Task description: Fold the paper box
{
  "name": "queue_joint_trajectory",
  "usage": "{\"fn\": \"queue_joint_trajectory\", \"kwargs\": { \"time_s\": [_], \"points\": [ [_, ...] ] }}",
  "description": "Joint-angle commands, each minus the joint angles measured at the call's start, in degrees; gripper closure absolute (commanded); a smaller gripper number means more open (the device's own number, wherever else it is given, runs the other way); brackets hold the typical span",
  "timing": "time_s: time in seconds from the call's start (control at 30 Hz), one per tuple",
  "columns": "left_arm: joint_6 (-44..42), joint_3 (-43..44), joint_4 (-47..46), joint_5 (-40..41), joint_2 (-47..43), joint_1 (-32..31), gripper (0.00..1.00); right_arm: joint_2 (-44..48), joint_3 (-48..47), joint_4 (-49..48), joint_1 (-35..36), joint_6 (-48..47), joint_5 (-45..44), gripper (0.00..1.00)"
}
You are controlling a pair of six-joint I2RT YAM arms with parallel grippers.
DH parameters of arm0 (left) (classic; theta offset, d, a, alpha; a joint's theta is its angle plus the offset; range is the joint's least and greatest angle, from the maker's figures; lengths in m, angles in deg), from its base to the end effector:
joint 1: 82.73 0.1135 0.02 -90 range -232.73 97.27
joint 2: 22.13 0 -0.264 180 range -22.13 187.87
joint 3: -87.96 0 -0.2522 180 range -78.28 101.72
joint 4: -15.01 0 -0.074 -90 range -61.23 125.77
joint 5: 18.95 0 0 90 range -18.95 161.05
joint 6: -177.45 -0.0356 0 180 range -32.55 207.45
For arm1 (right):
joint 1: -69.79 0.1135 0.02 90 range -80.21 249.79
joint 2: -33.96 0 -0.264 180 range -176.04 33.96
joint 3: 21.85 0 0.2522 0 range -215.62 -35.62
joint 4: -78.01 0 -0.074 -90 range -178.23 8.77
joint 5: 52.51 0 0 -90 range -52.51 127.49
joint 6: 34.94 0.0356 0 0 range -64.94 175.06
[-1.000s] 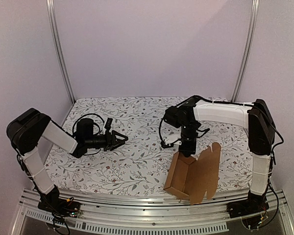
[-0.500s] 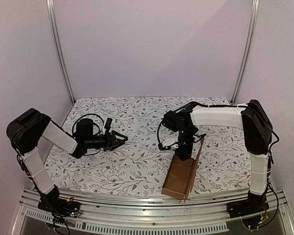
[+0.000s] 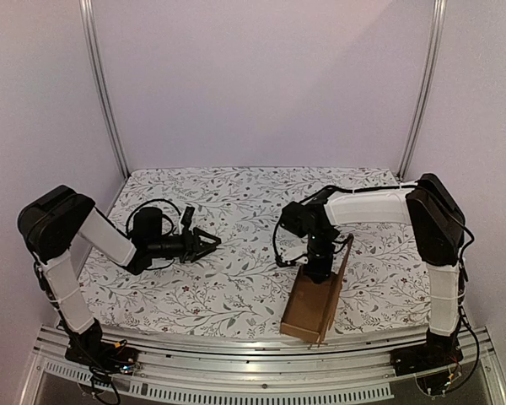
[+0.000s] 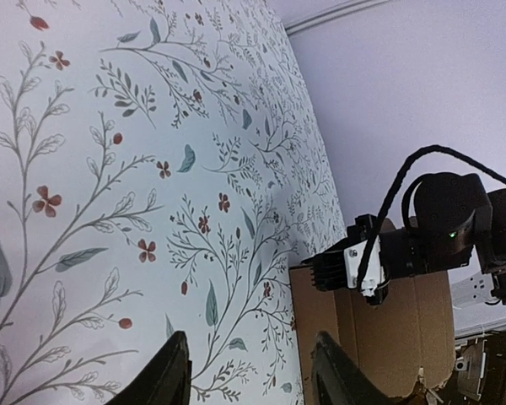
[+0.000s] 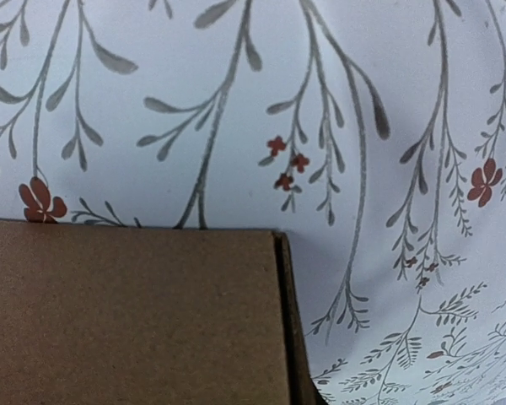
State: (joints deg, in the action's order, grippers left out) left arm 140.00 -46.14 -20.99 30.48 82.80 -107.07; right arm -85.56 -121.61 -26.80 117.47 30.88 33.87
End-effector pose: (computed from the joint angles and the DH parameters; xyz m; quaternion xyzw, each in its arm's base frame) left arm 0.2736 -0.1492 0.1128 -0.0051 0.8053 -0.5482 0.2255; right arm 0.2561 0.2780 0.1488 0.5871 -0.8078 0.0397 0.0358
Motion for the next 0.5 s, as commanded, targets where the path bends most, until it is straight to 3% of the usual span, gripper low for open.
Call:
{"fn": "queue_joint_trajectory", "kwargs": {
  "time_s": [0.0, 0.23, 0.47],
  "points": [
    [0.5, 0.1, -2.8, -0.7, 1.5, 0.5, 0.51, 1.7, 4.6, -8.0, 1.4, 1.5, -9.7, 0.90],
    [2.4, -0.2, -5.7, -1.0, 3.8, 0.3, 0.53, 2.9, 9.9, -18.4, 2.8, 2.6, -24.9, 0.93],
    [3.0, -0.5, -6.9, -1.3, 4.6, 0.1, 0.53, 2.5, 8.7, -14.6, 2.5, 3.4, -14.1, 0.84]
  ]
}}
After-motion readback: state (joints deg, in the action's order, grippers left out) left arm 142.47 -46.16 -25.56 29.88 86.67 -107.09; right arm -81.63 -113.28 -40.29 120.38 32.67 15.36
